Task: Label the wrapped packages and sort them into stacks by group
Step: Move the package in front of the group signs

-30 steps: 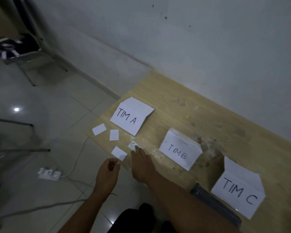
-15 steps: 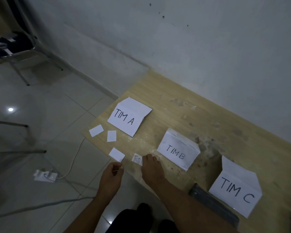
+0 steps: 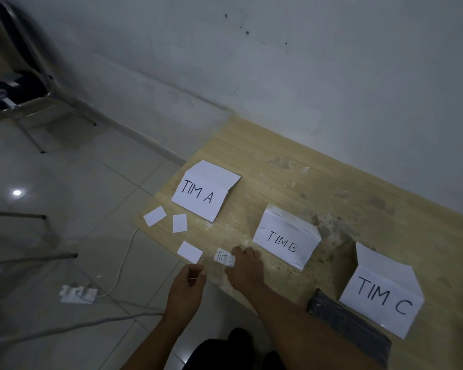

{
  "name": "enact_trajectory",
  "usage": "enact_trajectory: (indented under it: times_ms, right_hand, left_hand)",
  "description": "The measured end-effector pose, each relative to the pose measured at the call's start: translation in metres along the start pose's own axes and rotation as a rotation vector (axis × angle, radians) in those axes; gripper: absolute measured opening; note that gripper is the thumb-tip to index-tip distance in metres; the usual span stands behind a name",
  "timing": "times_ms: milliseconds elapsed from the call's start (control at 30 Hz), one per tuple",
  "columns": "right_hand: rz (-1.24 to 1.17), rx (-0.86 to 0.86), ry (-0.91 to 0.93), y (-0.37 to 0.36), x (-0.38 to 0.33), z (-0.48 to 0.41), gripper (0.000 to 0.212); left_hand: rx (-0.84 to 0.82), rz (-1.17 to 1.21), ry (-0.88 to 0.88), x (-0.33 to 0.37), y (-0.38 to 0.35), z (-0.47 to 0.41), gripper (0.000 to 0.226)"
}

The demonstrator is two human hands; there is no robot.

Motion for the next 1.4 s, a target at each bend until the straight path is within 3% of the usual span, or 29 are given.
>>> enact_trajectory:
  times_ms: [233, 300, 467, 700, 900, 1000, 1167, 1400]
  right_hand:
    - [0.117, -0.075, 0.053, 0.004, -0.006, -0.013, 0.054]
    - [0.173, -0.06, 0.138, 0.007, -0.009, -0.014, 0.051]
    - [0.425, 0.03, 0.545, 0.007, -0.017, -0.007, 0.036]
    - [0.508, 0.059, 0.697, -0.003, -0.024, 0.001, 0.028]
    - [0.317, 0.296, 0.54, 0.026, -0.004, -0.003, 0.016]
    - [-0.125, 0.349, 0.249, 0.047, 0.025, 0.005, 0.014]
    - [-0.76, 0.273, -0.21, 0.059, 0.057, 0.036, 0.016]
    - [-0.949, 0.15, -0.403, 0.074, 0.093, 0.091, 0.016]
  left_hand:
    - [0.027, 0.064, 0.044, -0.01, 0.007, 0.0, 0.007]
    - [0.024, 0.075, 0.058, -0.012, 0.007, 0.002, 0.006]
    - [0.025, 0.061, 0.05, -0.013, 0.007, 0.003, 0.006]
    - [0.021, 0.062, 0.033, -0.004, 0.009, 0.003, 0.006]
    - [0.027, 0.065, 0.01, 0.004, 0.01, -0.001, 0.004]
    - [0.011, 0.063, 0.033, 0.004, 0.004, -0.003, 0.006]
    - [-0.078, 0.075, 0.041, 0.018, -0.021, -0.001, 0.013]
    - [-0.393, 0.14, 0.127, 0.044, -0.092, 0.028, 0.027]
Point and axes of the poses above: each hand's wrist, its own z-axis away from the middle knuckle, its own y-axis out of the back of the hand, x = y × z, the point moved 5 cm from there along -z, towards the middle knuckle, and after that the axes turned 13 degrees about x, right-handed, at the moved point
